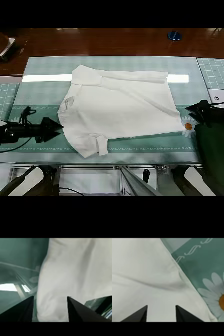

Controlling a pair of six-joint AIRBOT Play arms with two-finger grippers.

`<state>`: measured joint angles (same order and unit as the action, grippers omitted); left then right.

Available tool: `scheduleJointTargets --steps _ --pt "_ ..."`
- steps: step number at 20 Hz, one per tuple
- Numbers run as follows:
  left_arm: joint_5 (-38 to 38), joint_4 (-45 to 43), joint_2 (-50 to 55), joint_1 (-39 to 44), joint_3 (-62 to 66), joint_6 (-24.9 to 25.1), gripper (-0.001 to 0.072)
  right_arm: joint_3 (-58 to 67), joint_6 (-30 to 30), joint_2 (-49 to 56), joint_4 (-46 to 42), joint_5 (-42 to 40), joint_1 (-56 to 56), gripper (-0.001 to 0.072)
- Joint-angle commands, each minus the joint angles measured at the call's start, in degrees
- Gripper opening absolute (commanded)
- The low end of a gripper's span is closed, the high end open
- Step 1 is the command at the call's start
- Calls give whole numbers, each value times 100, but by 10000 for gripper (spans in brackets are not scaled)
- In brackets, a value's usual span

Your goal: Fold the shirts.

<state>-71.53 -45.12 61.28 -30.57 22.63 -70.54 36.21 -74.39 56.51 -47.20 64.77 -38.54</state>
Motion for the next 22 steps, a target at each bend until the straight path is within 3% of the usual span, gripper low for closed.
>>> scheduleJointTargets --steps 1,7,10,11,12,19,22 --pt "24 -107 -44 302 -503 107 508 -229 96 -133 214 157 -20 411" --pt "374 -133 90 1360 -511 22 502 -229 118 -133 214 144 -20 410" --pt "1086 144 90 1987 -509 -282 419 -229 118 -133 210 146 -20 410" --pt "1325 262 90 2170 -509 -291 247 -229 120 -133 199 140 -22 410" --pt "1510 328 87 2286 -507 -297 16 -229 118 -133 144 107 -22 410" --pt "1690 417 83 2371 -485 -302 18 -229 -758 435 -1818 363 -22 405" --pt "1690 428 83 2380 -485 -302 18 -229 -767 778 -1827 605 -22 405"
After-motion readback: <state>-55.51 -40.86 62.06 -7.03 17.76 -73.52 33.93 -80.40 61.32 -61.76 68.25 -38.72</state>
